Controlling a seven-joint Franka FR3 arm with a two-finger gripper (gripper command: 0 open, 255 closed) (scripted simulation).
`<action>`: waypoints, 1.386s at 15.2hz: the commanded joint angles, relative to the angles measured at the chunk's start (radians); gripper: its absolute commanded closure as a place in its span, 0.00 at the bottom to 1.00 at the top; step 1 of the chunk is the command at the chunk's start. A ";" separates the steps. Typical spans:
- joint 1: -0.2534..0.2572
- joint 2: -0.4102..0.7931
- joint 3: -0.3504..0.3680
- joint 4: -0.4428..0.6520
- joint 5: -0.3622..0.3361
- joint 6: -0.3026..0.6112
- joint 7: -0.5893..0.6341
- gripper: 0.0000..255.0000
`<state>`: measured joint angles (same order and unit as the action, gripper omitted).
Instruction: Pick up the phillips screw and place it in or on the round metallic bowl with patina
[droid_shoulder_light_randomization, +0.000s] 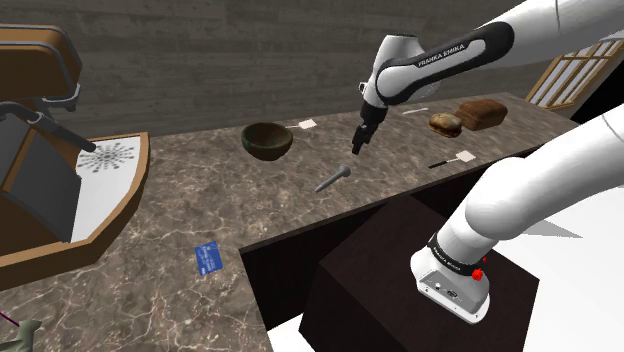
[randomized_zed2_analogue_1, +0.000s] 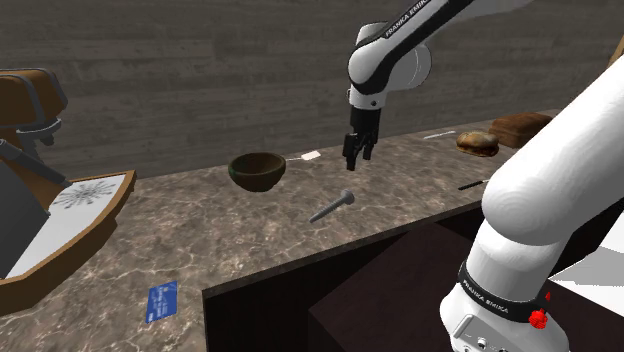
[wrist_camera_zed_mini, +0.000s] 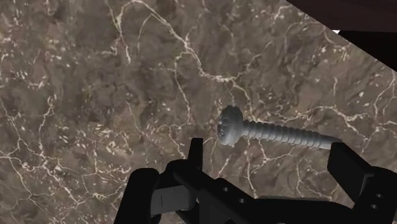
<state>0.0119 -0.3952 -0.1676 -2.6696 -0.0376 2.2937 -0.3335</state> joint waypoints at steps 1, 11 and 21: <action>0.004 0.077 -0.014 -0.004 0.003 0.075 -0.028 0.00; 0.028 0.341 -0.040 -0.012 0.063 0.326 -0.120 0.00; 0.031 0.382 -0.039 -0.015 0.083 0.368 -0.135 0.00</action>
<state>0.0431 -0.0137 -0.2071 -2.6846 0.0450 2.6620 -0.4681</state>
